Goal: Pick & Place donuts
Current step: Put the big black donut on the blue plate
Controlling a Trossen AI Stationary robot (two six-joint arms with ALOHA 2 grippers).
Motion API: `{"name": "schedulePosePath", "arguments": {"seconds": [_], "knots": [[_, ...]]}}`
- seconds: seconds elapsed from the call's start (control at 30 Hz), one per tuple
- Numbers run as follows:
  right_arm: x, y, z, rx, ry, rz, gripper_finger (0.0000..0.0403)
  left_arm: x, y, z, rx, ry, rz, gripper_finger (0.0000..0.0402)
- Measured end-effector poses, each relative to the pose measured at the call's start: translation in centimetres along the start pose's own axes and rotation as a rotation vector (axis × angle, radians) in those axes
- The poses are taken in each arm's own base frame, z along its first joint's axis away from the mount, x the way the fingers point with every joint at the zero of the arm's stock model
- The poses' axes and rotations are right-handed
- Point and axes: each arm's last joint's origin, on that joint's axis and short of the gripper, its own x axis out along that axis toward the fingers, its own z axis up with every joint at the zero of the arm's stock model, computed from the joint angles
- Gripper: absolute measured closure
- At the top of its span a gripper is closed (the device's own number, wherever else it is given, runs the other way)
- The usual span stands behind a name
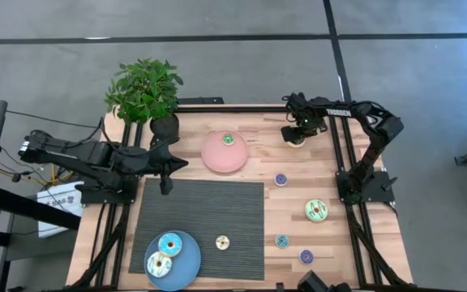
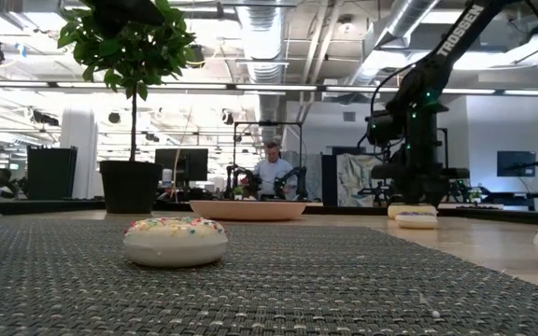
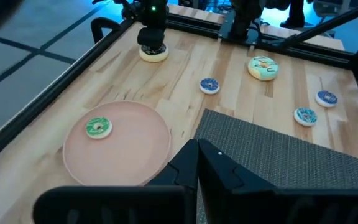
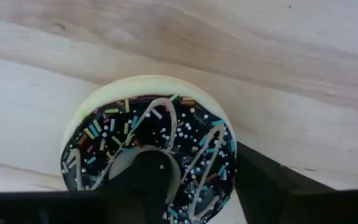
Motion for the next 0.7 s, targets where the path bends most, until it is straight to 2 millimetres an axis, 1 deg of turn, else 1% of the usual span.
{"name": "schedulePosePath", "arguments": {"seconds": [0.1,0.2,0.3,0.4,0.47,0.57,0.7], "knots": [[-0.4,0.0,-0.1,-0.011,-0.012,0.008,0.0271,0.0,-0.1,0.0,-0.019,0.001,-0.007,0.0401],[-1.3,-0.1,-0.3,-0.021,-0.031,0.016,0.0281,-0.1,-0.2,-0.1,-0.018,0.002,-0.012,0.0401],[-2.9,-0.2,-0.7,-0.054,-0.068,0.031,0.0282,-0.1,-0.2,-0.2,0.006,0.016,-0.022,0.0401],[-4.9,0.1,-1.7,-0.086,-0.113,0.052,0.0282,-0.1,-0.3,-0.4,0.048,0.049,-0.058,0.0401],[-6.5,0.6,-2.6,-0.116,-0.157,0.076,0.0282,-0.1,-0.3,-0.5,0.057,0.063,-0.068,0.0401],[-8.7,1.8,-4.6,-0.193,-0.217,0.120,0.0283,-0.1,-0.3,-0.5,0.044,0.065,-0.080,0.0401],[-11.2,4.2,-8.4,-0.285,-0.269,0.207,0.0283,-0.3,-0.8,-0.5,0.116,0.055,-0.121,0.0401]]}}
